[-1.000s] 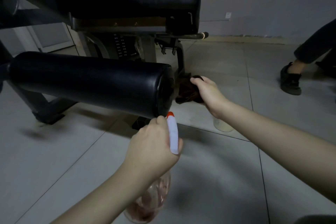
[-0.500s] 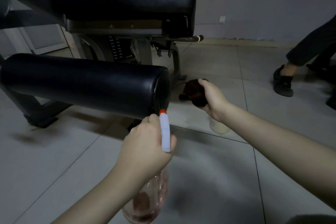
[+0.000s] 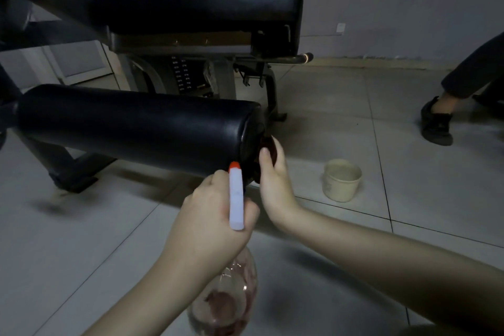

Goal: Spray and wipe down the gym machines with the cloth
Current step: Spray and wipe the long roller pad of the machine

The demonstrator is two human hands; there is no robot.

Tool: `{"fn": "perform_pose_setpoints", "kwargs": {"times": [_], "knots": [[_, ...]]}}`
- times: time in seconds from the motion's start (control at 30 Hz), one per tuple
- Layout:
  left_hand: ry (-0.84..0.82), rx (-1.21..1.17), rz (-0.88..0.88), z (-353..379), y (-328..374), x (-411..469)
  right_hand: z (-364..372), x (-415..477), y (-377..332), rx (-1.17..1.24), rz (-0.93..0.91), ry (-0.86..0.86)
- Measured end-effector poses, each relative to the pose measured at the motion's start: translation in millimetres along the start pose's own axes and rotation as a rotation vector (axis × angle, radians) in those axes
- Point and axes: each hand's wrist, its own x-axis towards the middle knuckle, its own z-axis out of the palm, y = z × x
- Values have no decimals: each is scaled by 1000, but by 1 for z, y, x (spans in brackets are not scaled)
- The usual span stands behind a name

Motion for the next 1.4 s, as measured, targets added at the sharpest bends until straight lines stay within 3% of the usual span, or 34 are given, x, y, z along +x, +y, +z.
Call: {"fn": "perform_pose_setpoints", "kwargs": {"times": [0.17,0.4,0.67,1.07,1.27,1.4], "knots": [[57,-35,-15,-8,-8,1,9,31,-53,-148,-313,5],[57,29,-23,-11,-18,-3,7,45,-33,-89,-131,94],[69,30,-25,-14,-21,-4,17,-8,-2,12,57,141],[71,-8,-73,-9,-34,-7,23,-4,-34,-188,-245,74],[71,-8,-71,-10,-38,-8,18,2,-17,-342,-518,67],[63,19,-73,-9,-45,-5,13,-28,20,-354,-423,-32]]}}
